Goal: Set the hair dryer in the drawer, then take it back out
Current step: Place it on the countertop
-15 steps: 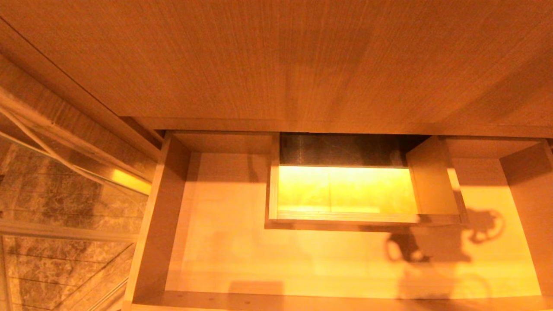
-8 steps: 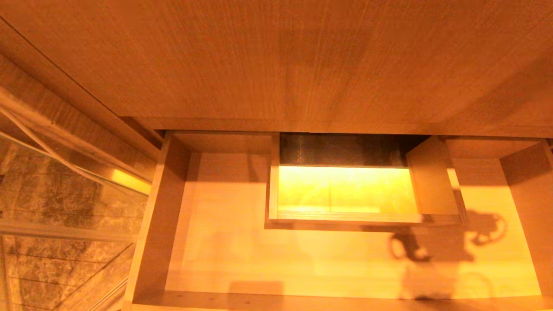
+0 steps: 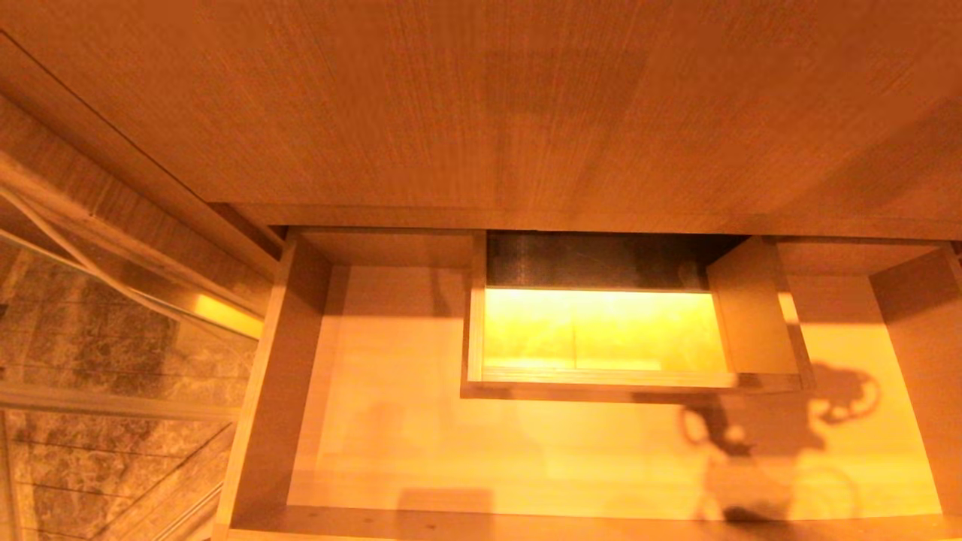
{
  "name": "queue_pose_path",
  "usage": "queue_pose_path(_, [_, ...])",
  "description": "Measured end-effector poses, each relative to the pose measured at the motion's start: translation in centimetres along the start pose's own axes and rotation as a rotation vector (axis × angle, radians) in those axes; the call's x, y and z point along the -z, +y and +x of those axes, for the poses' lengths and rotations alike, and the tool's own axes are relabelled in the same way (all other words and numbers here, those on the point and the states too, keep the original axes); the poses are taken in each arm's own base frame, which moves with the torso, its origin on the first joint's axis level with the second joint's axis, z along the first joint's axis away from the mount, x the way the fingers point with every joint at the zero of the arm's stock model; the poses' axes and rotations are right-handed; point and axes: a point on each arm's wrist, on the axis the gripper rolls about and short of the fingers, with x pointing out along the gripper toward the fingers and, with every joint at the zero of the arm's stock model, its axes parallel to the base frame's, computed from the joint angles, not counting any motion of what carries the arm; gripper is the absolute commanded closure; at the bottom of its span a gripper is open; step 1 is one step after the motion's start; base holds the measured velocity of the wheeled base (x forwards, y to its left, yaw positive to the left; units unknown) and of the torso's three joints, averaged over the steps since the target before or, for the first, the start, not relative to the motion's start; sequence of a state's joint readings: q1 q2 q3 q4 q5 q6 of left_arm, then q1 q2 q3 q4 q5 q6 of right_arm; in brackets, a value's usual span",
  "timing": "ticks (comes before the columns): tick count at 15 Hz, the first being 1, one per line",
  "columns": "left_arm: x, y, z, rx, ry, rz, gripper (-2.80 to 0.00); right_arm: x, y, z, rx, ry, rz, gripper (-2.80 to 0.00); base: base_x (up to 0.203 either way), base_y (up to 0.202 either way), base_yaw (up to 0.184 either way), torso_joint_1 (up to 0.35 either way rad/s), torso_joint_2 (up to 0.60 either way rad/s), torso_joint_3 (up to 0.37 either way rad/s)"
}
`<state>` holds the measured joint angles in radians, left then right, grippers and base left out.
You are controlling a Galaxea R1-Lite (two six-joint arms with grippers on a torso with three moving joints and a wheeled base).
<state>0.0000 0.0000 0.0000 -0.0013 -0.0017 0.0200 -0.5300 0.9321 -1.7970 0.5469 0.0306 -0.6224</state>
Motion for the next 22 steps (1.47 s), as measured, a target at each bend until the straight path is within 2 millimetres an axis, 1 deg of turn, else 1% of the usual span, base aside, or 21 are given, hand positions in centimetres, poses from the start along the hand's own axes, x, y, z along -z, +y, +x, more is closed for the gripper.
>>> queue_pose_path(2, [0.01, 0.0, 0.0, 0.0, 0.001, 0.0, 0.0, 0.04, 0.03, -0.05, -0.002, 0.0, 0.0, 0.0, 0.0, 0.0, 0.0, 0.009, -0.06, -0.047])
queue_pose_path(4, [0.0, 0.0, 0.0, 0.0, 0.0, 0.0, 0.0, -0.01, 0.01, -0.09, -0.002, -0.007, 0.0, 0.0, 0.0, 0.0, 0.0, 0.04, -0.3, -0.243])
queue_pose_path(11, [0.0, 0.0, 0.0, 0.0, 0.0, 0.0, 0.0, 0.0, 0.05, -0.44, -0.004, -0.019, 0.002, 0.0, 0.0, 0.0, 0.0, 0.111, -0.44, -0.327])
queue_pose_path(17, [0.0, 0.0, 0.0, 0.0, 0.0, 0.0, 0.0, -0.02, 0.03, -0.59, -0.004, -0.023, 0.0, 0.0, 0.0, 0.0, 0.0, 0.163, -0.48, -0.321])
queue_pose_path(22, [-0.01, 0.0, 0.0, 0.0, 0.0, 0.0, 0.0, -0.03, 0.0, 0.14, -0.003, -0.016, -0.003, 0.0, 0.0, 0.0, 0.0, 0.176, -0.45, -0.275])
